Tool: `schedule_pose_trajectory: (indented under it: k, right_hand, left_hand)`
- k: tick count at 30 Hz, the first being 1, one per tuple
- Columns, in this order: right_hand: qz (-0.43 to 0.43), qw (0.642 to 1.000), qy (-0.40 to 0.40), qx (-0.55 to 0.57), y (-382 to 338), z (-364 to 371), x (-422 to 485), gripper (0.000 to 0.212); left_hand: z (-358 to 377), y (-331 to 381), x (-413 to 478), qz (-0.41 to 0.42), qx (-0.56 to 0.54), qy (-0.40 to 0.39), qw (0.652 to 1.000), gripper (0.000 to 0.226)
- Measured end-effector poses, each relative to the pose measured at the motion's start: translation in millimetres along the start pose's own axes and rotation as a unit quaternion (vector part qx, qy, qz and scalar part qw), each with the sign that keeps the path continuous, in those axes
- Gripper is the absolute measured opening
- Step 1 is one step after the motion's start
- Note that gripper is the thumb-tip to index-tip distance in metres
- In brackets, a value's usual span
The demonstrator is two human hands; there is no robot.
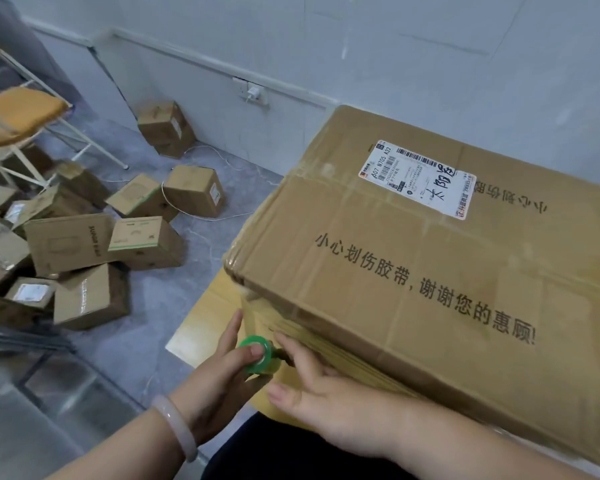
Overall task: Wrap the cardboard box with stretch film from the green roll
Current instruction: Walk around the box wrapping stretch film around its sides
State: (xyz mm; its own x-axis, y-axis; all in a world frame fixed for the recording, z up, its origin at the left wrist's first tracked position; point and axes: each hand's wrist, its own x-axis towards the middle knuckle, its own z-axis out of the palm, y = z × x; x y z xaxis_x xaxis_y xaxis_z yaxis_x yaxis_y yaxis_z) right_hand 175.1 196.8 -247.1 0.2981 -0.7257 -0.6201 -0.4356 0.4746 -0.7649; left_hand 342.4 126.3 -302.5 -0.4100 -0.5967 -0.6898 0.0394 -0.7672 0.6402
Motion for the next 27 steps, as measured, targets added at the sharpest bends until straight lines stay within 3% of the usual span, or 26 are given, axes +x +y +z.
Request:
schedule_pose_trajectory:
  k: [3,7,9,12,17,20,21,25,27]
  right_hand:
    - [-0.013,0.999,0.029,-0.017,9,-4,4,0.071]
    - [-0.014,0.999,0.040,-0.001,18,-4,2,0.068]
    - [-0.012,0.999,0.037,-0.006,22,-6,-3,0.067]
    - [-0.006,1.000,0.028,0.009,25,-10,-10,0.069]
    - [-0.044,0.998,0.049,-0.016,37,-1,-12,0.095]
    - [-0.064,0.997,0.049,-0.017,45,3,-16,0.093]
    - [-0.075,0.996,0.049,-0.002,47,3,-18,0.087]
    - [-0.096,0.994,0.050,0.019,60,4,-31,0.068]
    - [-0.094,0.995,0.038,-0.003,70,5,-40,0.070]
  left_hand:
    - [10,-7,5,-0.002,-0.019,-0.011,1.000,0.104]
    - [23,-12,2,-0.007,-0.043,-0.026,0.999,0.111]
    - [28,-15,0,0.002,-0.046,-0.033,0.998,0.101]
    - [36,-21,1,0.017,-0.042,-0.006,0.999,0.104]
    - [61,-37,-7,0.055,-0.071,0.056,0.994,0.062]
    - [65,-57,-12,0.057,-0.108,0.089,0.988,0.089]
    - [68,-63,-14,0.063,-0.118,0.098,0.986,0.088]
    - [96,-86,-31,0.075,-0.180,0.139,0.971,0.038]
    - [105,-100,-38,0.080,-0.218,0.158,0.960,0.030]
